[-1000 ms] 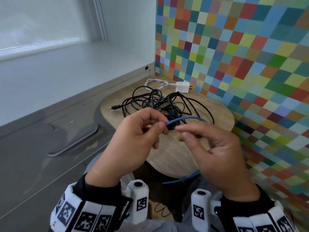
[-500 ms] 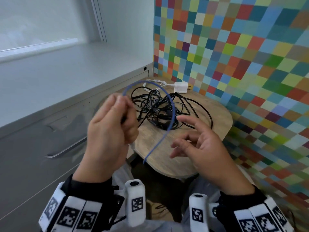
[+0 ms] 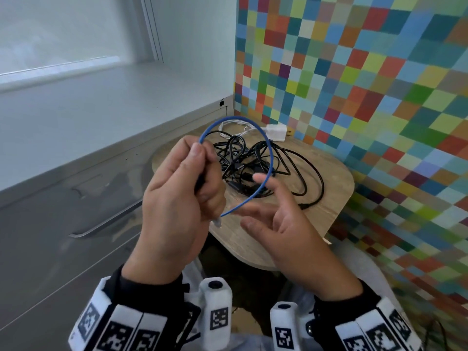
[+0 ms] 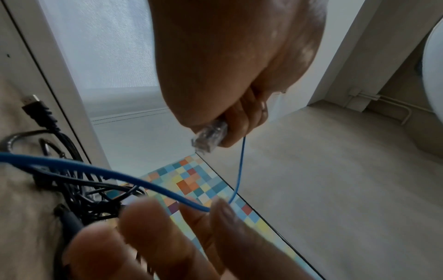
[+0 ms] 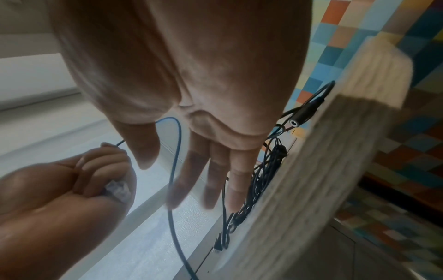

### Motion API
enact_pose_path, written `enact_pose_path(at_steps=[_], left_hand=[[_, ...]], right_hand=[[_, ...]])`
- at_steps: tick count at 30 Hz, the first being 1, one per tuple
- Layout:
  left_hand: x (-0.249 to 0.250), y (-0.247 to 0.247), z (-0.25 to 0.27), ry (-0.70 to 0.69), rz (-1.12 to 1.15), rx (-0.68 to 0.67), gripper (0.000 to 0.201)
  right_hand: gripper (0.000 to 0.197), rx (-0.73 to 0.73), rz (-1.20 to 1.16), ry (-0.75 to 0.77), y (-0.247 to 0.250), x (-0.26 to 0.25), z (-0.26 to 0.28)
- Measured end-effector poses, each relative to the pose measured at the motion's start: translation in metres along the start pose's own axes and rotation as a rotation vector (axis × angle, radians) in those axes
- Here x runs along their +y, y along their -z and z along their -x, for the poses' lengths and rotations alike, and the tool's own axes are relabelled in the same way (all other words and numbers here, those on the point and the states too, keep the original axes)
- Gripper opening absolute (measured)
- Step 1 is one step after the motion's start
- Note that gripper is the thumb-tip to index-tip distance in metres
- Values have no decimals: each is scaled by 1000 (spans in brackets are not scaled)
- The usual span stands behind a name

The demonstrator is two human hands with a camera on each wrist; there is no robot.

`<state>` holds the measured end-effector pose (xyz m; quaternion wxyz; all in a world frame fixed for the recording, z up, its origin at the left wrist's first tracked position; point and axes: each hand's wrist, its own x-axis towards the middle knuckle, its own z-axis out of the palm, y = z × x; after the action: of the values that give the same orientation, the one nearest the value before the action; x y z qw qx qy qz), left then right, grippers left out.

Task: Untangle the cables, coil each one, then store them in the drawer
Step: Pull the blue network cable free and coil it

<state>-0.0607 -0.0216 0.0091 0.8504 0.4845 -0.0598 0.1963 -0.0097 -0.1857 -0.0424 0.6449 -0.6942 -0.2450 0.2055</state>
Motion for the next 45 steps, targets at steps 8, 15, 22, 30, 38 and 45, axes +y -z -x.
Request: enact_pose_path(at_steps=[8,15,22,30,38,45], left_hand=[[14,6,-1,-30,7,83,27],[15,3,0,-75,-11,137,24],[27,38,-11,-283,-4,669,27],[7,25,-10,-324,-460,419,22],[-15,11,6,-57,-1137,-297,20],[-8,19,3,181,-714,-350,35]], right_hand=[[39,-10,-58,31,2,0,-2],[45,-144,-114,-11,-6,-10,8],[26,176,176,6,27,-6,8],[10,233,811,215,23,-14,12],[11,129,755,438,15,-28,15],[8,364,527,538,34,-47,22]])
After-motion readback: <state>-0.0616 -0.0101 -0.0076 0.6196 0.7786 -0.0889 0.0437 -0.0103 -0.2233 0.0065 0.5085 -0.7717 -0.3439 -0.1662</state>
